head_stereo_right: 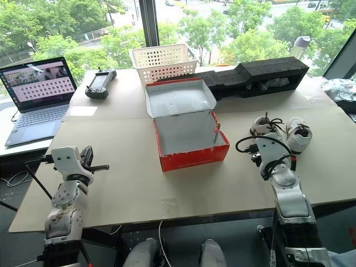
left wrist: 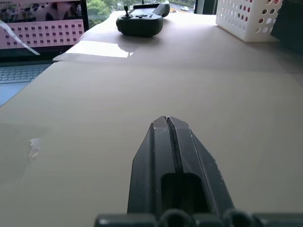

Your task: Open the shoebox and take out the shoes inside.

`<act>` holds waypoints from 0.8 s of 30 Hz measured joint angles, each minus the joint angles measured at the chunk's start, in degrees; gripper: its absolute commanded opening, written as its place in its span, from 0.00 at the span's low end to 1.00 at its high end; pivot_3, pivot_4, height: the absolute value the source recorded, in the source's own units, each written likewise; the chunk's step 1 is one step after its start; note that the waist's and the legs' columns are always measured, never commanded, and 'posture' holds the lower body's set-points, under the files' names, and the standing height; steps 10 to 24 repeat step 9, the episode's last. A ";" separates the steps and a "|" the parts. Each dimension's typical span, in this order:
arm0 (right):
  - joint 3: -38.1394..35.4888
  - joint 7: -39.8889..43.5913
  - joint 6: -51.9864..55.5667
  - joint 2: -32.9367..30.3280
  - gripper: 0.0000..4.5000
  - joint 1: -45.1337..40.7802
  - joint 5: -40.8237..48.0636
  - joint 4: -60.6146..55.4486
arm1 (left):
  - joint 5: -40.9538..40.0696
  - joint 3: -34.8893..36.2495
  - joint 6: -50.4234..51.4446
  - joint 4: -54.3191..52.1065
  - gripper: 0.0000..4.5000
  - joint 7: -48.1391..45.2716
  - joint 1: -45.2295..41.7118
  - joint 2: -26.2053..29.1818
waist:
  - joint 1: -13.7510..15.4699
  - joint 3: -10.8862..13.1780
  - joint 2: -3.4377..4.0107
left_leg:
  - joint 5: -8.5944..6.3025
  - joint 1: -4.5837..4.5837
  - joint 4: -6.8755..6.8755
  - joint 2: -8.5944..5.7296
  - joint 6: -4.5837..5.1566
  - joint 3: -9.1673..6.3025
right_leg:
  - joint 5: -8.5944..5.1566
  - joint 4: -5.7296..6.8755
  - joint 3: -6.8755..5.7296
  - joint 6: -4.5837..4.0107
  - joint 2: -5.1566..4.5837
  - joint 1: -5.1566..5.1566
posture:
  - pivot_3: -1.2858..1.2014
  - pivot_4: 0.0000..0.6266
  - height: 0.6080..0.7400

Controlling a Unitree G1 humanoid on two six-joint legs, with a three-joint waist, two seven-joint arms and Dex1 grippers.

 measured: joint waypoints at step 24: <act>-0.12 -0.28 -1.67 0.48 0.59 -0.05 -1.09 2.48 | -0.23 0.17 -1.53 1.30 0.00 -0.27 -0.03 -0.15 | -0.04 0.00 0.00 | -0.01 0.00 0.01 0.00 -0.01 0.00 | 0.01 0.00 0.00 0.01 -0.01 0.02 | 0.52 0.24 0.95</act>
